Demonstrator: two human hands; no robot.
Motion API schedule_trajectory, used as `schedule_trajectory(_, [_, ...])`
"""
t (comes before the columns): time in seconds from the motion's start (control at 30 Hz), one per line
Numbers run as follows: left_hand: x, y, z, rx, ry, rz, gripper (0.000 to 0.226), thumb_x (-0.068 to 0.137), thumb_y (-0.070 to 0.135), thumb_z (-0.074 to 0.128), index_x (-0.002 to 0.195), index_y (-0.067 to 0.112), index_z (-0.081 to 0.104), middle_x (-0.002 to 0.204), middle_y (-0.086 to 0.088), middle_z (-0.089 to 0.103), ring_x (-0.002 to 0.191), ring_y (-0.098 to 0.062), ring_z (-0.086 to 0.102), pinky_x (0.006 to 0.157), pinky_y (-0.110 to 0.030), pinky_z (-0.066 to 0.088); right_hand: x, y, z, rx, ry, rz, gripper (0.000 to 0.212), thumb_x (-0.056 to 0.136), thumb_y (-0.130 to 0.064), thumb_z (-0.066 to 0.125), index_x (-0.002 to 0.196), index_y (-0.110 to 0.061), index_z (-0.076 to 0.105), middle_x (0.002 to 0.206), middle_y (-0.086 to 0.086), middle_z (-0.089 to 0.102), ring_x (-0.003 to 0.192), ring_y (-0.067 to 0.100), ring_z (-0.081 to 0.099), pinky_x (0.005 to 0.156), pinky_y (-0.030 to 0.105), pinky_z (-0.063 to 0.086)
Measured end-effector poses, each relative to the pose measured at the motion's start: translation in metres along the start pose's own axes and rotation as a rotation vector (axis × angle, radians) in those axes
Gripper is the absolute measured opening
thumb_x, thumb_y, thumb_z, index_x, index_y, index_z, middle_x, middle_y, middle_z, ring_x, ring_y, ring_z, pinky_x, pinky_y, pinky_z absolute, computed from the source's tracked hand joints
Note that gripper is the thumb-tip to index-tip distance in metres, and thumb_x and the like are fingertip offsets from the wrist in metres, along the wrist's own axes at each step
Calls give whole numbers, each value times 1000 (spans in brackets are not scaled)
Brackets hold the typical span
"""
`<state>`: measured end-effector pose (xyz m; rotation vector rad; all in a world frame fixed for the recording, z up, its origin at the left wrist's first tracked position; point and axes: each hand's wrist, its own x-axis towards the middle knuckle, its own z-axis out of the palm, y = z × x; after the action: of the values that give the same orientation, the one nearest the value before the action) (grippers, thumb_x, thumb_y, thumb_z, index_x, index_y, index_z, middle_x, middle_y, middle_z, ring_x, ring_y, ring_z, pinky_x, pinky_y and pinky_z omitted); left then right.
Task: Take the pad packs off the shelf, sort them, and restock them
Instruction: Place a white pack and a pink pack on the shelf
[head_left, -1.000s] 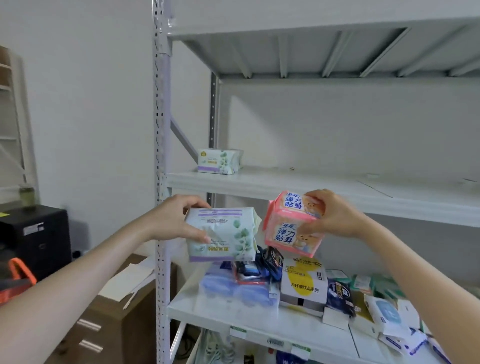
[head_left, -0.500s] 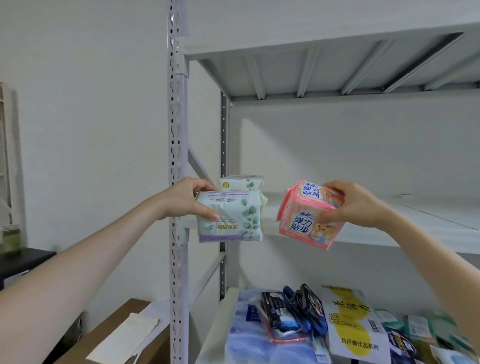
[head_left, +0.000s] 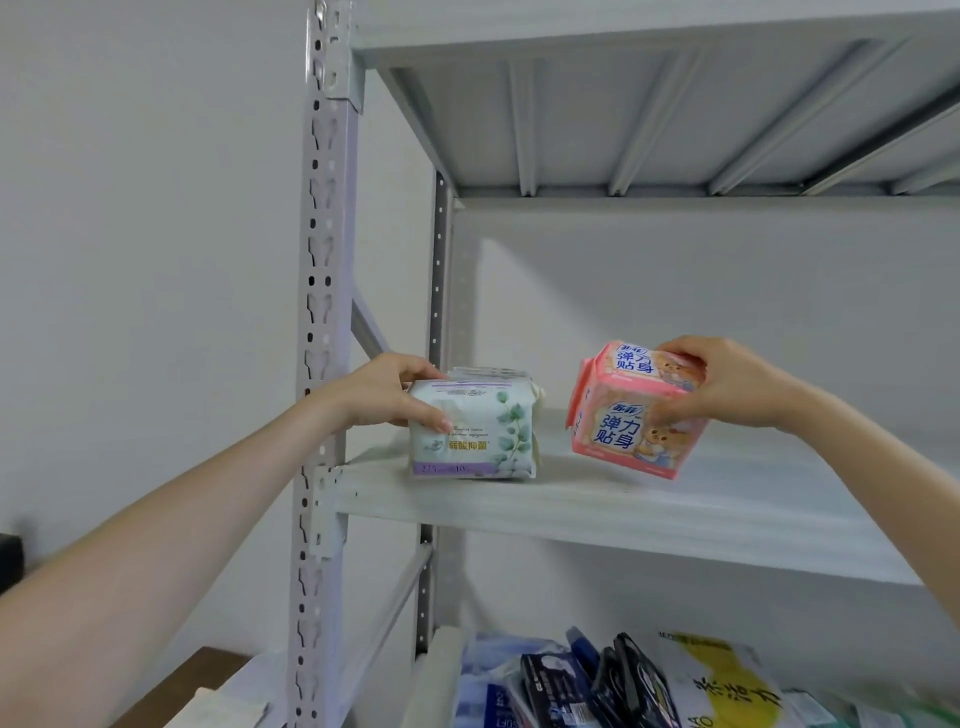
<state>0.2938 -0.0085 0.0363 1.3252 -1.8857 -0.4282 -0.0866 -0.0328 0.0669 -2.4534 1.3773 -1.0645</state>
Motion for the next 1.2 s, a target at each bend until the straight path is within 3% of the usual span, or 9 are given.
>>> schedule_trajectory(0.13, [18,-5,-2,42,-20,20,52,60,21,91,106,24,67,107,2,69,94,-9,67,68,-22,56,11,2,6,-11,-8,20,55,58,-24,91,105,-23,63,93,-6,71,78,9,69,71,27,56])
schedule_trajectory(0.2, [23,-7,-3,72,-21,30,52,61,22,90,107,23,66,108,2,68,99,-11,66,77,-27,58,15,1,8,-26,-12,30,54,57,-25,91,103,-25,63,91,-8,71,77,7,69,69,25,55])
schedule_trajectory(0.37, [31,-7,-6,201,-53,70,70,64,31,89,127,22,58,121,11,59,112,-6,55,86,-22,50,18,-1,13,-46,-1,56,54,55,-30,92,101,-26,64,91,-9,72,78,7,69,74,30,57])
schedule_trajectory(0.53, [34,3,-1,390,-97,160,87,62,39,88,138,29,47,128,20,48,119,-2,43,94,-18,33,13,-4,20,-65,4,96,57,56,-30,91,105,-23,64,94,-6,71,84,12,68,81,35,56])
schedule_trajectory(0.7, [36,17,9,400,-124,214,93,60,51,85,140,31,44,126,25,45,119,1,40,96,-18,31,7,-9,23,-81,17,111,59,56,-31,91,107,-22,63,96,-6,70,86,13,68,83,38,56])
schedule_trajectory(0.83, [43,45,22,377,-160,291,98,57,63,78,142,34,41,139,21,46,127,1,39,102,-23,31,4,-13,22,-84,20,122,61,54,-34,91,106,-24,63,97,-7,70,88,14,67,84,39,56])
schedule_trajectory(0.97, [60,77,43,356,-235,331,104,58,59,80,147,28,35,146,13,43,135,-5,36,107,-27,31,6,-14,24,-52,19,113,60,53,-31,91,105,-25,62,95,-9,70,85,9,68,81,32,56])
schedule_trajectory(1.2, [103,97,61,390,-311,300,102,66,48,81,150,22,30,149,9,41,137,-9,35,101,-21,28,29,-1,22,-26,-25,96,63,53,-27,92,109,-23,63,94,-11,71,83,6,68,79,27,56])
